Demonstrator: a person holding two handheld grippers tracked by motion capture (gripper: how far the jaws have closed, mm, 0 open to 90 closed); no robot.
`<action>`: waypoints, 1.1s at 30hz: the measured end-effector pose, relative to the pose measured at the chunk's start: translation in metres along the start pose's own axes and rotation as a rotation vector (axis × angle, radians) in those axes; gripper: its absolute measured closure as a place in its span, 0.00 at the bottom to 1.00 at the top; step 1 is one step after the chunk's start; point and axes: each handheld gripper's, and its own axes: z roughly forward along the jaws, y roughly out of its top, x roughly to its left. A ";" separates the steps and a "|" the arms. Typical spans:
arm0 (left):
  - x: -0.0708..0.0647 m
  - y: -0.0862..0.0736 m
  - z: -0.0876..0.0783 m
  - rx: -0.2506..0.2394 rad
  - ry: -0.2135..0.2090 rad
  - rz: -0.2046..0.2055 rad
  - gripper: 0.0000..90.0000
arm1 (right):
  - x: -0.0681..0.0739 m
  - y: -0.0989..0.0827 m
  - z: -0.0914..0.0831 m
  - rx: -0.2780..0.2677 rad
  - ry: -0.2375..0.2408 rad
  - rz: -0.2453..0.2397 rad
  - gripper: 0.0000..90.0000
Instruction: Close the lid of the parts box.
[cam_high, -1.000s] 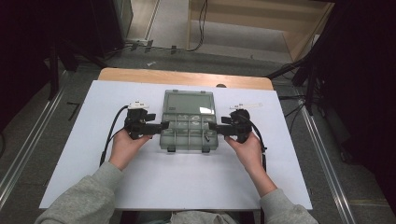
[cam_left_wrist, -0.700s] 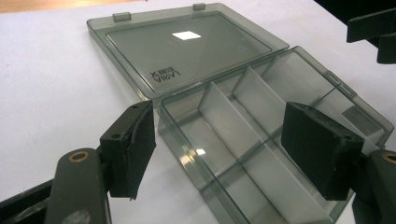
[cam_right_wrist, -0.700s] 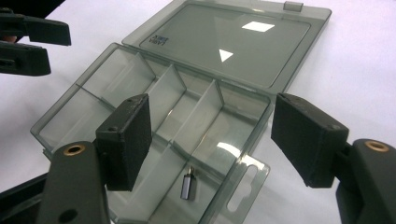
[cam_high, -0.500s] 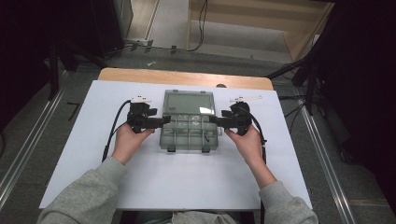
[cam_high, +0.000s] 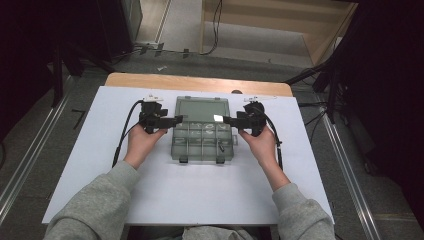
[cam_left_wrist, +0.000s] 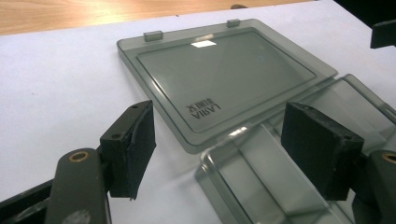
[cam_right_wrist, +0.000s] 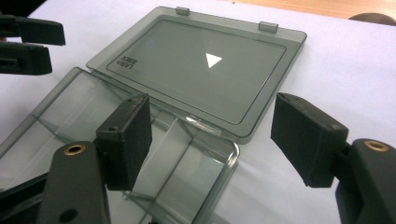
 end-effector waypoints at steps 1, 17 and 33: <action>0.001 0.001 0.001 -0.005 -0.001 -0.007 0.30 | 0.000 0.001 0.001 -0.001 -0.003 0.001 0.30; 0.005 0.007 0.022 0.008 0.048 0.008 0.30 | 0.000 0.011 0.030 -0.001 -0.030 -0.030 0.31; 0.007 0.012 0.044 -0.017 0.107 -0.004 0.30 | -0.016 0.007 0.048 0.004 -0.098 0.018 0.31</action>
